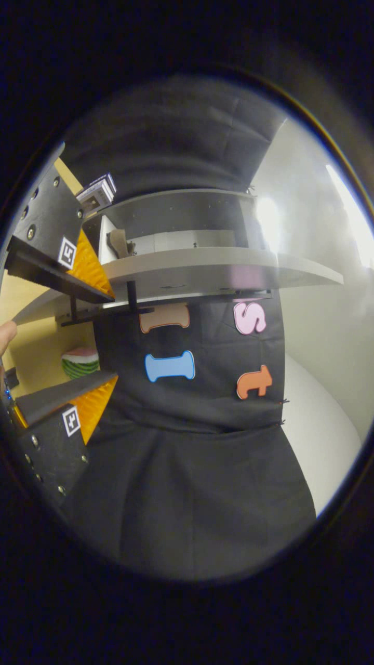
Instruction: Open the shoe cabinet door, grab the shoes and put them into the shoe cabinet, then close the shoe cabinet door.
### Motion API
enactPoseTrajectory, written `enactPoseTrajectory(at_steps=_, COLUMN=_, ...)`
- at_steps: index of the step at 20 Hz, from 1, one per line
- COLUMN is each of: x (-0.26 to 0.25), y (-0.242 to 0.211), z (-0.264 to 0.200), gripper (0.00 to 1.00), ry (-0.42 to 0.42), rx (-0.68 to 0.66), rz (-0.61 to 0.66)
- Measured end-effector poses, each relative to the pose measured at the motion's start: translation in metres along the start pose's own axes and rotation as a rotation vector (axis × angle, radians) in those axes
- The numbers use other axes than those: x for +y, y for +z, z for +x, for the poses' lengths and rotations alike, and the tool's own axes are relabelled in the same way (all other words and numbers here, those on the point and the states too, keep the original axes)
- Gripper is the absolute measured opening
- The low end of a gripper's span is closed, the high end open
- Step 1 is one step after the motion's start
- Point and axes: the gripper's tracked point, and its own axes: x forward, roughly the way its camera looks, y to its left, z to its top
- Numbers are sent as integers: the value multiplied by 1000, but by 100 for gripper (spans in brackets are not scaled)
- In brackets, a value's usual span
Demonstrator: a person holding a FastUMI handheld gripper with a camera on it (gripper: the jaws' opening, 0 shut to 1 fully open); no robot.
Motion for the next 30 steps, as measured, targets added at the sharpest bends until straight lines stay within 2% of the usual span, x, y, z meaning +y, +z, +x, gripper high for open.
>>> enactPoseTrajectory(at_steps=5, x=27, y=-3, z=-1, gripper=81, ry=77, rx=-1, rz=9)
enactPoseTrajectory(at_steps=14, x=128, y=-18, z=11, gripper=81, ry=291, rx=40, rz=88)
enactPoseTrajectory(at_steps=25, x=217, y=-45, z=48, gripper=81, ry=398, rx=123, rz=97)
enactPoseTrajectory(at_steps=30, x=239, y=-52, z=70, gripper=96, ry=413, rx=130, rz=88)
